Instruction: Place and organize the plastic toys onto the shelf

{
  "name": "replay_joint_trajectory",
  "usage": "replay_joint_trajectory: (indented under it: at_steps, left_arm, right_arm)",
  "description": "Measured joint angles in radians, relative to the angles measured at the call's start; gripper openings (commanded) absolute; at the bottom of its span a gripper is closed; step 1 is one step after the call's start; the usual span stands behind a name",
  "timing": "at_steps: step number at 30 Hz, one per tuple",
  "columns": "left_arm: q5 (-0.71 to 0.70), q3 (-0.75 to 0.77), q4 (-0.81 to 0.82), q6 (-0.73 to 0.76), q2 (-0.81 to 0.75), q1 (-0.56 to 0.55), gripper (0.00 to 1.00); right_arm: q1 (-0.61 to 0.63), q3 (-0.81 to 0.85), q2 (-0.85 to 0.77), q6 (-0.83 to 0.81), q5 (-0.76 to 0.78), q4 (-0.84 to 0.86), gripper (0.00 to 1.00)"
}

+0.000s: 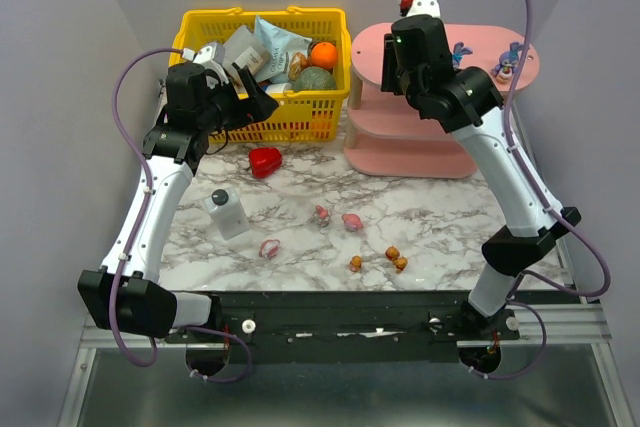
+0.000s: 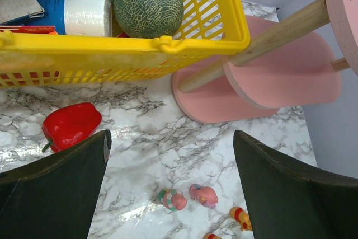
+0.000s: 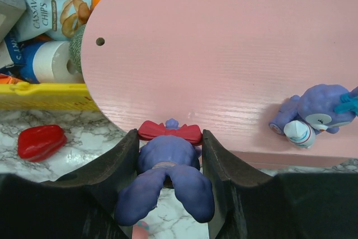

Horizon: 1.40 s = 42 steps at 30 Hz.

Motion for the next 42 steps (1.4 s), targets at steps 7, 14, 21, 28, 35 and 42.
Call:
replay_joint_trajectory:
  at_steps: [7, 14, 21, 28, 35, 42]
  left_arm:
    - [0.000, 0.000, 0.000, 0.001, 0.000, 0.000, 0.99]
    - [0.000, 0.000, -0.001, 0.003, 0.000, 0.000, 0.99]
    - [0.000, 0.000, -0.002, 0.007, 0.002, 0.000, 0.99]
    - [-0.001, 0.000, -0.003, 0.007, 0.005, 0.000, 0.99]
    - [-0.001, 0.000, -0.003, 0.008, 0.013, 0.000, 0.99]
    - [-0.001, 0.000, -0.004, 0.008, 0.016, 0.000, 0.99]
  right_arm:
    - [-0.021, 0.016, 0.036, -0.006, -0.027, -0.001, 0.36]
    - [-0.048, 0.048, 0.064, 0.002, -0.071, -0.002, 0.44]
    - [-0.072, 0.075, 0.086, 0.013, -0.098, -0.003, 0.50]
    - [-0.077, 0.101, 0.115, 0.012, -0.109, -0.001, 0.60]
    - [-0.080, 0.130, 0.158, 0.009, -0.120, 0.005, 0.63]
    - [-0.085, 0.133, 0.158, 0.008, -0.121, 0.004, 0.80]
